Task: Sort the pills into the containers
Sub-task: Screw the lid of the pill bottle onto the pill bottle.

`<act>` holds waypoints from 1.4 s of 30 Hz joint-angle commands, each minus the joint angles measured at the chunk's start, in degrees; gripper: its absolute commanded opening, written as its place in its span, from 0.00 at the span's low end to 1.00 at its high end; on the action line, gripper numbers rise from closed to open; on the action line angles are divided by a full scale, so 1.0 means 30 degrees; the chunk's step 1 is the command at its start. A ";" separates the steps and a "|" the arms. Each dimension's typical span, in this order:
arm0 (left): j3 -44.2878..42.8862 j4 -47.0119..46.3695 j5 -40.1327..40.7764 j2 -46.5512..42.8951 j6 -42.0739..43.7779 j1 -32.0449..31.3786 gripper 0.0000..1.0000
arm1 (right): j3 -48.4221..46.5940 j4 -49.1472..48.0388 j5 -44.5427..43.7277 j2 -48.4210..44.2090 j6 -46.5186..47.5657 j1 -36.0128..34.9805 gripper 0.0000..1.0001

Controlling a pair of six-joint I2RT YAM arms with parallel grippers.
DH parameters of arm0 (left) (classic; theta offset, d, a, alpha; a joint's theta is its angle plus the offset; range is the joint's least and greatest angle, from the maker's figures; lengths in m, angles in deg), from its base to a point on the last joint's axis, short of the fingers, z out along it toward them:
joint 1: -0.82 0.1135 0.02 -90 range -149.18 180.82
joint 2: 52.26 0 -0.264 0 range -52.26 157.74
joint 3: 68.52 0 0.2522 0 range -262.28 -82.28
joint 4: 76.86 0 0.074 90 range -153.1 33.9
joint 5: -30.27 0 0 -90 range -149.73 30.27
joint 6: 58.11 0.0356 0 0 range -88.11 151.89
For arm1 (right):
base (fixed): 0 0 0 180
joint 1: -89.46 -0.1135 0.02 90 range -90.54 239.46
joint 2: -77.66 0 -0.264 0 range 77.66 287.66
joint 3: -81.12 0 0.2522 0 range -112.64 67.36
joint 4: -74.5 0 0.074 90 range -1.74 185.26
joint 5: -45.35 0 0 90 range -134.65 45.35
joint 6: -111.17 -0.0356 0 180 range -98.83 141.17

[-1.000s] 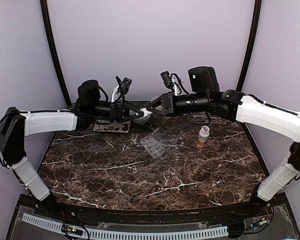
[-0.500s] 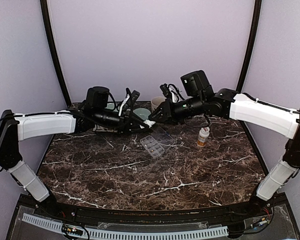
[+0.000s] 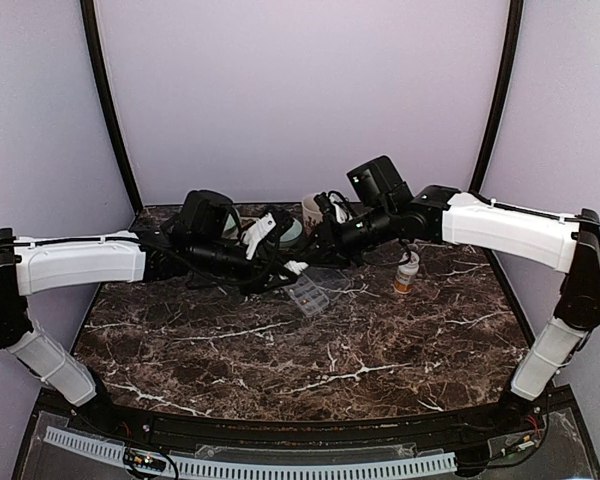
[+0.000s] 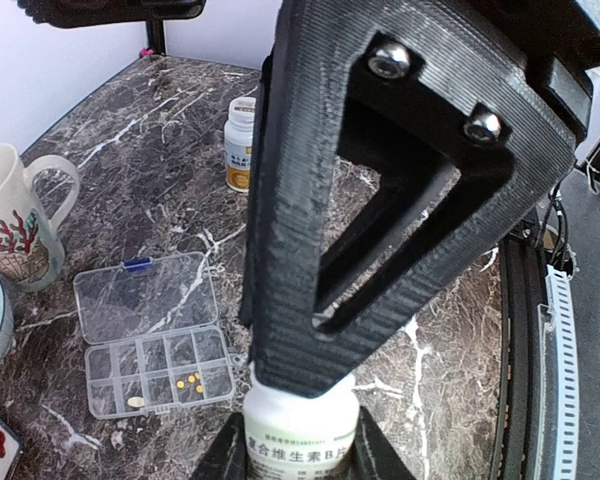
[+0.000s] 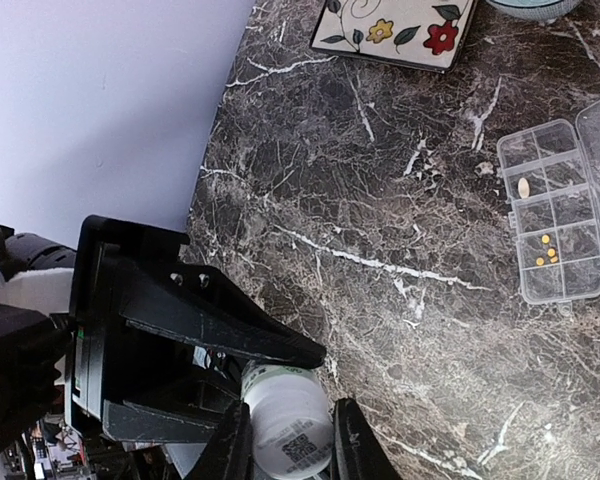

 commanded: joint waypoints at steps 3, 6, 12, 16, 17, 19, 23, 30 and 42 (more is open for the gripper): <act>-0.0706 -1.0690 0.0845 -0.1353 0.1737 -0.2474 0.00 | 0.0137 -0.3614 0.4301 0.1473 -0.0624 -0.2236 0.00; -0.0392 -1.1573 0.1962 -0.1324 0.2110 -0.2987 0.00 | 0.0134 -0.3515 0.4209 0.1590 -0.0677 -0.2236 0.00; 0.0365 -1.4009 0.4268 -0.1409 0.2851 -0.3887 0.00 | 0.0229 -0.3552 0.3881 0.1660 -0.1014 -0.2236 0.00; 0.0884 -1.5403 0.5865 -0.1477 0.3935 -0.4574 0.00 | 0.0316 -0.3839 0.3832 0.1703 -0.1559 -0.2236 0.00; 0.0935 -1.5613 0.6204 -0.1471 0.4381 -0.4785 0.00 | 0.0307 -0.3840 0.3819 0.1725 -0.1646 -0.2236 0.00; 0.1184 -1.6235 0.7003 -0.1416 0.5356 -0.5345 0.00 | 0.0277 -0.3875 0.3759 0.1768 -0.1919 -0.2236 0.00; 0.1937 -1.8674 0.9012 -0.1262 0.7256 -0.6323 0.00 | 0.0193 -0.3863 0.3518 0.1731 -0.2252 -0.2237 0.00; 0.2796 -2.0237 1.0414 -0.1386 0.7232 -0.6581 0.00 | 0.0043 -0.3465 0.2763 0.1514 -0.2114 -0.2251 0.04; 0.3719 -1.9780 1.0972 -0.2064 0.6266 -0.6570 0.00 | -0.0074 -0.2760 0.0705 0.0438 -0.0810 -0.2181 0.31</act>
